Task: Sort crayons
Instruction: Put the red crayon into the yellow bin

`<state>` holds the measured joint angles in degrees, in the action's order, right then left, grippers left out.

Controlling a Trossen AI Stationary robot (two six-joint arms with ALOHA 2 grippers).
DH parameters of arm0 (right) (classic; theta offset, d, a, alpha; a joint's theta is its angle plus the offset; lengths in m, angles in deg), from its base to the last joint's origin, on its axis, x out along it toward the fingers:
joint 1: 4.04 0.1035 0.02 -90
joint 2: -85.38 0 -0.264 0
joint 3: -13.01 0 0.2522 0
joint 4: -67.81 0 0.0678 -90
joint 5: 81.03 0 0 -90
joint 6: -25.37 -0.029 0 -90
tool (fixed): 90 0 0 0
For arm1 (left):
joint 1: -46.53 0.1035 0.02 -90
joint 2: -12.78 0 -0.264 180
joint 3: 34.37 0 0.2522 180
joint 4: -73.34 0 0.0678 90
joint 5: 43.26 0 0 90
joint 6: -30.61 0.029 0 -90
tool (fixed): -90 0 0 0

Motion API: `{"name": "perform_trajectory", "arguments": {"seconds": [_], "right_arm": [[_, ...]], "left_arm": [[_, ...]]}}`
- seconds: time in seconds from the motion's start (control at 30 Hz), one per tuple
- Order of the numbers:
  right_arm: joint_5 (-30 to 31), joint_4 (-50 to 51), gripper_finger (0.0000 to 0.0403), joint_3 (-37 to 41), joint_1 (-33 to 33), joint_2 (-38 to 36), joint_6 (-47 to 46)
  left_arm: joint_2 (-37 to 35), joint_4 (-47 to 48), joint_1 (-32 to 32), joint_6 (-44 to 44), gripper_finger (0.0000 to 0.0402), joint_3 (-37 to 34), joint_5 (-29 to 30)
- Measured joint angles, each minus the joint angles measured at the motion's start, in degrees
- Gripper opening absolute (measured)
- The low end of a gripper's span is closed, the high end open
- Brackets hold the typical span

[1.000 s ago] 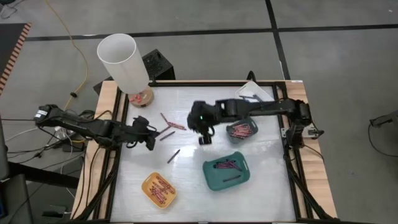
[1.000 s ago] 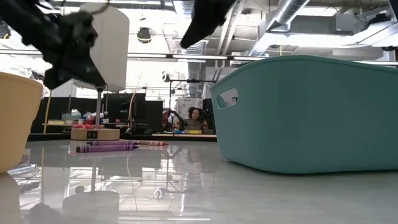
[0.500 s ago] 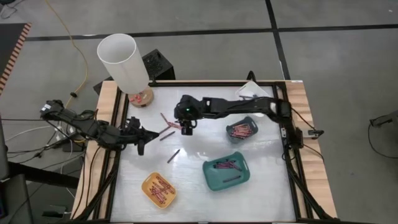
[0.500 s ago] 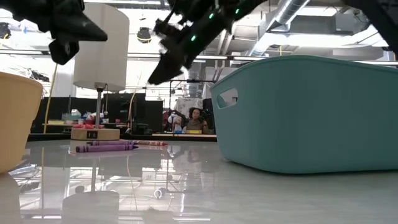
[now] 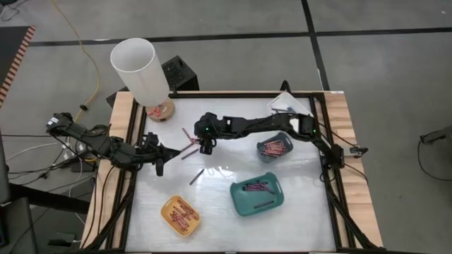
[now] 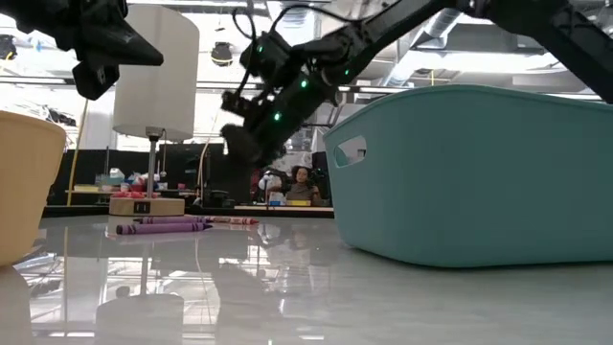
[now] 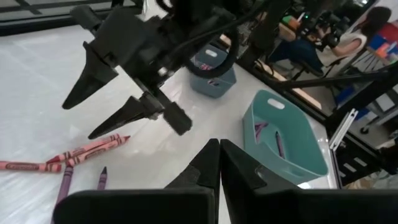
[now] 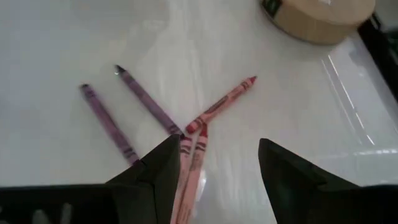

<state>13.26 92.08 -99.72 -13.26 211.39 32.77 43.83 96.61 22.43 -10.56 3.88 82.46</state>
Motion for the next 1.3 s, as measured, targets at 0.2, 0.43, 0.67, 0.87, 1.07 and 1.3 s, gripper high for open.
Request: {"name": "perform_trajectory", "arguments": {"seconds": [0.2, 0.43, 0.67, 0.87, 1.07, 1.3], "right_arm": [[0.75, 0.71, 0.0212, 0.06, -0.67, 1.71, -2.77], [1.19, 0.42, 0.0212, 0.01, -0.72, 2.78, -3.06], [1.68, 0.68, 0.0211, -0.02, -1.30, 2.77, -2.88], [1.79, -0.95, 0.0211, -0.04, -0.97, 5.88, -3.81], [1.85, -0.59, 0.0211, -0.13, -0.92, 6.27, -4.54], [2.11, 0.38, 0.0211, 0.09, -1.06, 4.53, -4.44]], "left_arm": [[0.04, 0.09, 0.00, -0.06, 0.0000, 0.00, -0.20], [0.04, 0.07, 0.00, -0.41, 0.0000, 0.00, -0.35], [0.04, 0.07, 0.00, -0.55, 0.0000, 0.00, -0.35], [0.06, 0.02, 0.00, -0.61, 0.0000, -0.02, -0.35], [0.07, 0.16, 0.02, -1.12, 0.0000, -0.04, -0.79], [0.04, 0.18, 0.00, -1.33, 0.0000, -0.04, -0.81]]}}
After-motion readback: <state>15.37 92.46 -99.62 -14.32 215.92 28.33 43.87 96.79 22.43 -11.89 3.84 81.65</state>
